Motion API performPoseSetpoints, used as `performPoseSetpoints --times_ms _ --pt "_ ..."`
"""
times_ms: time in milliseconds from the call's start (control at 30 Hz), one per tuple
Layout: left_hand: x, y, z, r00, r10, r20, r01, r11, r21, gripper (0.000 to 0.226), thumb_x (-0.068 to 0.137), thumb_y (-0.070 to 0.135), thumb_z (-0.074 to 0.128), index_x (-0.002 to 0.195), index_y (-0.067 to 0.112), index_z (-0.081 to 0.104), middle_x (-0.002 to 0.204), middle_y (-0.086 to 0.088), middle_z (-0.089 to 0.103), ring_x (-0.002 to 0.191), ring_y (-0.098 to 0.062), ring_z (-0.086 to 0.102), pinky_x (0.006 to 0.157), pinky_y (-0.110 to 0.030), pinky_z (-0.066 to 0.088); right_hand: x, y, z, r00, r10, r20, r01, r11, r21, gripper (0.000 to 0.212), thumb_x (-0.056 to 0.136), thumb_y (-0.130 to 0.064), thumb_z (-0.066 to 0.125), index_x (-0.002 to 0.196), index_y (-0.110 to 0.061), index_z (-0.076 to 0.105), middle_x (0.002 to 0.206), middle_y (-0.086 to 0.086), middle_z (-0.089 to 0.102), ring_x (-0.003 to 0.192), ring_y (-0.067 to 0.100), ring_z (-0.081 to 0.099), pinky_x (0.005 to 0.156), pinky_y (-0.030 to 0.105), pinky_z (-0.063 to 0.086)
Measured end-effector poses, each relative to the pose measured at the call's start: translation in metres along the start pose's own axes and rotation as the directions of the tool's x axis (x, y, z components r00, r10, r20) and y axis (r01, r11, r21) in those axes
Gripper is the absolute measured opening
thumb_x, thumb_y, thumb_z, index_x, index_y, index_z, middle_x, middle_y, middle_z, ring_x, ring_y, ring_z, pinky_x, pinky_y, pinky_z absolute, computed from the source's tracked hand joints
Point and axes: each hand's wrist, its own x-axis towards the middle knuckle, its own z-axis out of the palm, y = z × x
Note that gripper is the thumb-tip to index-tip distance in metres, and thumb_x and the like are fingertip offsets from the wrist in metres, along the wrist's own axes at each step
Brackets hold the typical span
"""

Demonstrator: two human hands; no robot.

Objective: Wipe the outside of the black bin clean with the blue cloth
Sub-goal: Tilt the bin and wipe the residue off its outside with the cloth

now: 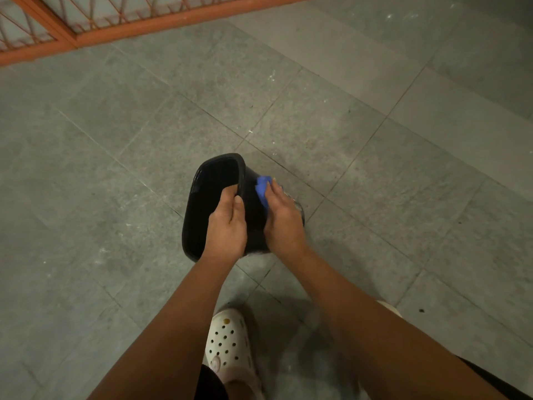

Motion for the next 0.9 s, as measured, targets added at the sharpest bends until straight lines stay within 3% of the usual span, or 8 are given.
performPoseSetpoints --times_ms 100,167,233,433,533,667,800,900 --pt "0.004 0.003 0.000 0.998 -0.067 0.004 0.067 0.997 -0.023 0.025 0.102 0.031 0.034 0.105 0.016 0.054 0.080 0.000 0.060 0.068 -0.001 0.057 0.063 -0.020 0.043 -0.006 0.001 -0.002 0.997 0.000 -0.073 0.004 0.999 0.047 0.038 0.091 -0.004 0.049 0.129 -0.006 0.049 0.134 0.012 0.046 0.126 0.024 0.043 0.103 0.018 0.034" --pt "0.005 0.005 0.001 0.997 -0.071 -0.016 0.071 0.997 0.004 0.032 0.101 0.037 0.032 0.099 0.013 0.053 0.084 -0.006 0.061 0.072 -0.008 0.057 0.063 -0.023 0.047 -0.010 -0.002 -0.003 0.995 0.002 -0.102 0.004 0.998 0.062 0.035 0.088 0.001 0.050 0.123 -0.004 0.056 0.131 0.014 0.048 0.121 0.024 0.047 0.100 0.018 0.035" --pt "0.006 0.006 0.002 0.997 -0.074 -0.037 0.074 0.997 -0.003 0.032 0.102 0.036 0.032 0.097 0.012 0.054 0.086 -0.009 0.062 0.075 -0.013 0.058 0.066 -0.027 0.047 -0.014 0.001 0.000 0.994 -0.008 -0.107 0.021 0.992 0.124 0.037 0.088 0.005 0.050 0.124 -0.002 0.055 0.134 0.016 0.049 0.126 0.027 0.045 0.107 0.022 0.032" --pt "0.011 0.006 0.009 0.995 -0.022 -0.098 0.029 0.997 0.073 0.028 0.102 0.026 0.034 0.122 0.015 0.051 0.073 0.013 0.055 0.066 0.023 0.053 0.057 0.002 0.038 -0.038 -0.003 0.010 0.997 0.029 -0.068 -0.013 0.975 0.222 0.051 0.088 0.009 0.047 0.137 -0.001 0.036 0.149 0.014 0.029 0.141 0.030 0.021 0.117 0.033 0.019" --pt "0.012 0.004 0.008 0.994 -0.006 -0.105 0.015 0.996 0.088 0.028 0.102 0.025 0.034 0.120 0.012 0.052 0.069 0.011 0.056 0.063 0.020 0.055 0.055 0.001 0.039 -0.039 -0.012 0.016 0.998 -0.027 -0.061 0.040 0.975 0.218 0.053 0.086 0.010 0.047 0.136 0.000 0.036 0.148 0.010 0.023 0.141 0.033 0.016 0.116 0.036 0.018" --pt "0.011 0.003 0.009 0.993 0.004 -0.119 0.008 0.995 0.101 0.026 0.102 0.025 0.034 0.114 0.013 0.054 0.070 0.009 0.057 0.064 0.017 0.056 0.055 0.000 0.039 -0.019 -0.006 0.011 0.998 -0.057 -0.021 0.060 0.984 0.168 0.058 0.084 0.013 0.048 0.138 -0.003 0.033 0.150 0.014 0.024 0.141 0.029 0.012 0.115 0.027 0.012" --pt "0.012 0.001 0.007 0.990 -0.014 -0.139 0.029 0.994 0.104 0.029 0.102 0.028 0.033 0.119 0.014 0.052 0.068 0.007 0.055 0.060 0.019 0.053 0.053 0.001 0.039 -0.029 0.007 0.013 0.997 0.076 0.005 -0.076 0.989 0.125 0.066 0.085 0.012 0.043 0.144 -0.008 0.020 0.155 0.010 0.013 0.144 0.024 0.003 0.111 0.018 0.001" --pt "0.013 0.001 0.006 0.990 -0.024 -0.138 0.038 0.994 0.103 0.030 0.102 0.028 0.033 0.122 0.014 0.051 0.069 0.010 0.054 0.061 0.022 0.052 0.054 0.002 0.038 -0.040 0.000 0.017 0.998 0.058 -0.005 -0.057 0.986 0.157 0.065 0.085 0.013 0.044 0.143 -0.005 0.021 0.154 0.012 0.014 0.141 0.021 -0.001 0.115 0.027 0.004"
